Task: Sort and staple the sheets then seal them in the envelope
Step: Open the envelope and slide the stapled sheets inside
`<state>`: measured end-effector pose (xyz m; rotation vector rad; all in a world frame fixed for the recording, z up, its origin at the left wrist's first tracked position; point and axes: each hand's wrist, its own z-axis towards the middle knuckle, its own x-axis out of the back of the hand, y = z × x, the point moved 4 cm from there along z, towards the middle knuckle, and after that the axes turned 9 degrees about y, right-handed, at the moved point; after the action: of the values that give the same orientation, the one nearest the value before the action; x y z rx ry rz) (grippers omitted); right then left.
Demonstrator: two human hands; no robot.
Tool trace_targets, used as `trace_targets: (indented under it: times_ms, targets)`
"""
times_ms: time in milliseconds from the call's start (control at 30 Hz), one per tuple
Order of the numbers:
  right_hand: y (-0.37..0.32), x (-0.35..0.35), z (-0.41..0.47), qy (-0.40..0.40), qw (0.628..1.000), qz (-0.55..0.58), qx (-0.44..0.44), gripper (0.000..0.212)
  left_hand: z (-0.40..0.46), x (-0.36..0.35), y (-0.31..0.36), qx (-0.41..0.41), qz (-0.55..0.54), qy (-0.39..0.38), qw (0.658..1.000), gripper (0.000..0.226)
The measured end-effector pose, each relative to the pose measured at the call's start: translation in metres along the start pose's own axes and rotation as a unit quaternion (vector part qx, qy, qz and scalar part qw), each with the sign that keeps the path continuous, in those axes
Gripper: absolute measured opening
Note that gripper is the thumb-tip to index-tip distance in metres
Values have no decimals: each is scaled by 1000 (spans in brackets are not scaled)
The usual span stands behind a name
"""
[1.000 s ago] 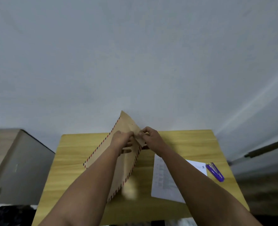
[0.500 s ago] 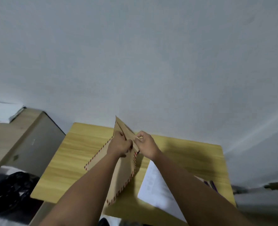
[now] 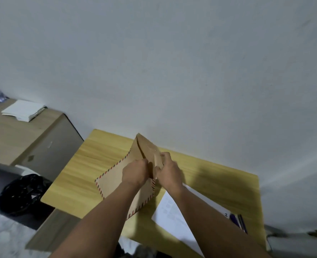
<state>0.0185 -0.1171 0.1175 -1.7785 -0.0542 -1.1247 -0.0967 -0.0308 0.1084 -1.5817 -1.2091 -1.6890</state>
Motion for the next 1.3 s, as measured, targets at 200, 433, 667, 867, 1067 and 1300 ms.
trace_targets:
  times_ms: [200,433,667,867,1067,1300]
  targets:
    - [13,-16,1,-32,998,53,-3,43,-10,-3,-8,7,-5,13,1000,21]
    - [29,-33,-18,-86,993,32,80,51,-19,-22,-17,17,-47,-21,999,17]
    - [41,-34,-25,-156,985,72,29,73,-20,-30,-36,-1,-30,-23,999,18]
    - [137,-5,-18,-43,975,38,-215,53,-9,-39,-42,-21,15,-34,999,22]
    - [257,37,-82,-10,864,-100,-494,91,-1,-51,-37,-45,50,-68,995,21]
    - [274,26,-120,-23,828,-108,-550,139,1,-61,-30,-46,52,-87,994,33]
